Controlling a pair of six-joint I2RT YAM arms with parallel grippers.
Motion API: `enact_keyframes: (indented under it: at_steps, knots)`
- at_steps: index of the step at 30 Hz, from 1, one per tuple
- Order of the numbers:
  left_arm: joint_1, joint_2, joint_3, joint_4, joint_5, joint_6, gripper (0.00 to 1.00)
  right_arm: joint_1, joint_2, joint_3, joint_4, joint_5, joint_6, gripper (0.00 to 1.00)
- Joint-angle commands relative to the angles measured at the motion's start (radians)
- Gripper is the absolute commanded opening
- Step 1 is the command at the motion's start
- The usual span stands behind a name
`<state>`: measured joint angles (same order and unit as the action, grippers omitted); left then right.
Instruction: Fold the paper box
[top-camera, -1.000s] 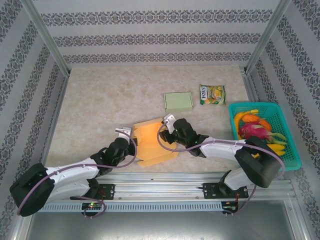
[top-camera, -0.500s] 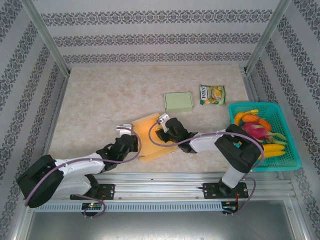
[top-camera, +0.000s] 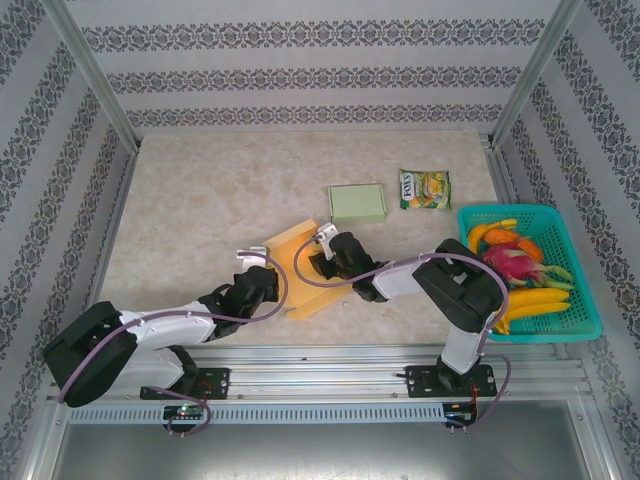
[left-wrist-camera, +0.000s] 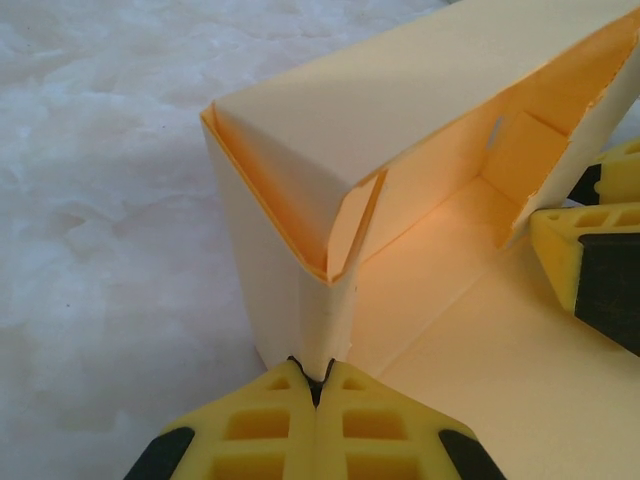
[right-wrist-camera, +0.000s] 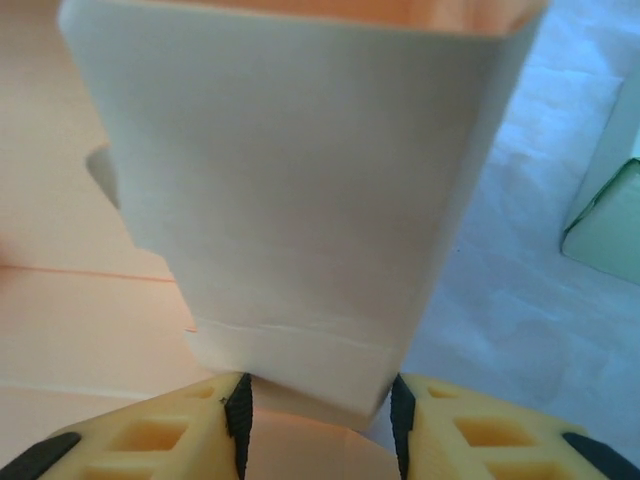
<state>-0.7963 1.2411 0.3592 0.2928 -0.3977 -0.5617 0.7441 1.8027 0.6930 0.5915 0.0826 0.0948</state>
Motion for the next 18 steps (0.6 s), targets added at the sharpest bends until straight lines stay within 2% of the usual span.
enact_keyframes:
  at_steps: [1,6,13,15,18]
  knots:
    - [0.003,0.004,0.029,-0.023,-0.004,0.006,0.00,-0.043,0.012,0.022,0.074,-0.093,-0.008,0.44]
    - [0.005,0.012,0.053,-0.073,-0.016,-0.004,0.00,-0.116,0.000,0.021,0.088,-0.284,-0.004,0.53]
    - [0.054,0.051,0.126,-0.209,-0.057,-0.054,0.00,-0.188,-0.030,0.013,0.065,-0.469,-0.017,0.56]
    - [0.096,0.065,0.139,-0.229,-0.030,-0.059,0.00,-0.202,-0.057,-0.002,0.060,-0.484,-0.015,0.56]
    - [0.152,0.086,0.162,-0.246,0.006,-0.054,0.00,-0.206,-0.097,-0.006,0.011,-0.443,-0.009,0.57]
